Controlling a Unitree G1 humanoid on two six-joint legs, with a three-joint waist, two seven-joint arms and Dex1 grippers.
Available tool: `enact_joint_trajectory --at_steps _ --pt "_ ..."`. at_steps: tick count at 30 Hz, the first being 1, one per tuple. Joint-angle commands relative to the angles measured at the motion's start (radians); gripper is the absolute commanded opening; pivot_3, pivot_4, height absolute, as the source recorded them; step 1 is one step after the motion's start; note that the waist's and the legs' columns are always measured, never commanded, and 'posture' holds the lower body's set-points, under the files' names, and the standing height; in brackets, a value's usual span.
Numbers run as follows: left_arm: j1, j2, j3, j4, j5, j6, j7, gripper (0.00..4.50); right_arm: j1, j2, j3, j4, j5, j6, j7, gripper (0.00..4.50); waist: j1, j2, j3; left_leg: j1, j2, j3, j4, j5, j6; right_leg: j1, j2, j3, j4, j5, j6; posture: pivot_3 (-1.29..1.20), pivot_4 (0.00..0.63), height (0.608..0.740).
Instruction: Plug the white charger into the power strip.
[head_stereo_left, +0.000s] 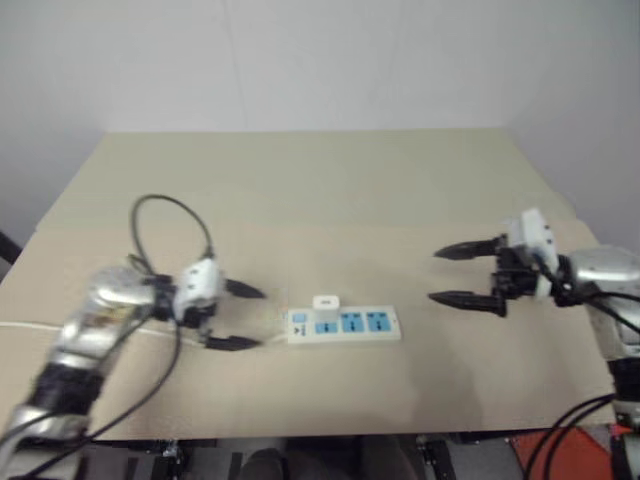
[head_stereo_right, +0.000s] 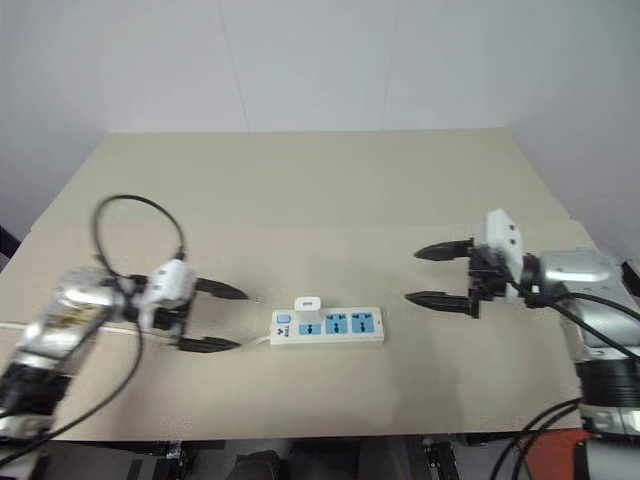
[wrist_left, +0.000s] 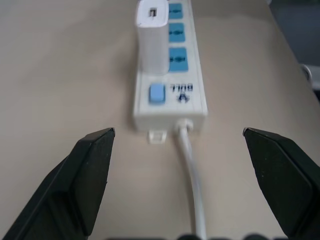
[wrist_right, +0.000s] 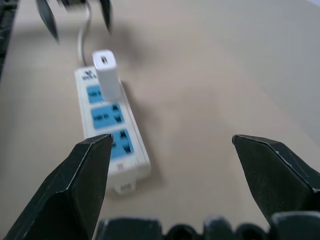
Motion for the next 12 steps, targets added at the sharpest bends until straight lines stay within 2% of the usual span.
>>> enact_joint_trajectory --at_steps 1,6,12 --pt "0.03 0.064 0.133 0.013 -0.045 0.012 0.004 4.48 0.026 -0.031 -0.085 0.02 0.024 -0.034 -0.001 4.5 0.004 0.0 0.0 -0.003 -0.001 0.001 0.0 0.0 0.0 -0.003 -0.001 0.0 0.0 0.0 0.0 0.0 0.15 0.74" --pt "0.067 0.084 0.228 0.053 -0.061 0.023 0.029 4.48 0.07 -0.046 -0.145 0.107 -0.016 -0.075 -0.053 4.5 0.018 0.0 0.001 -0.008 -0.001 0.001 0.004 0.0 -0.001 -0.008 0.0 0.0 0.0 0.001 0.001 0.0 0.15 0.74" --pt "0.08 0.026 0.195 -0.023 -0.09 0.056 0.064 4.48 0.185 -0.041 -0.191 0.035 -0.017 -0.063 -0.142 4.5 0.026 0.001 0.001 -0.01 0.0 0.001 0.005 0.0 -0.001 -0.008 0.0 -0.001 0.001 0.001 0.001 0.0 0.15 0.74"
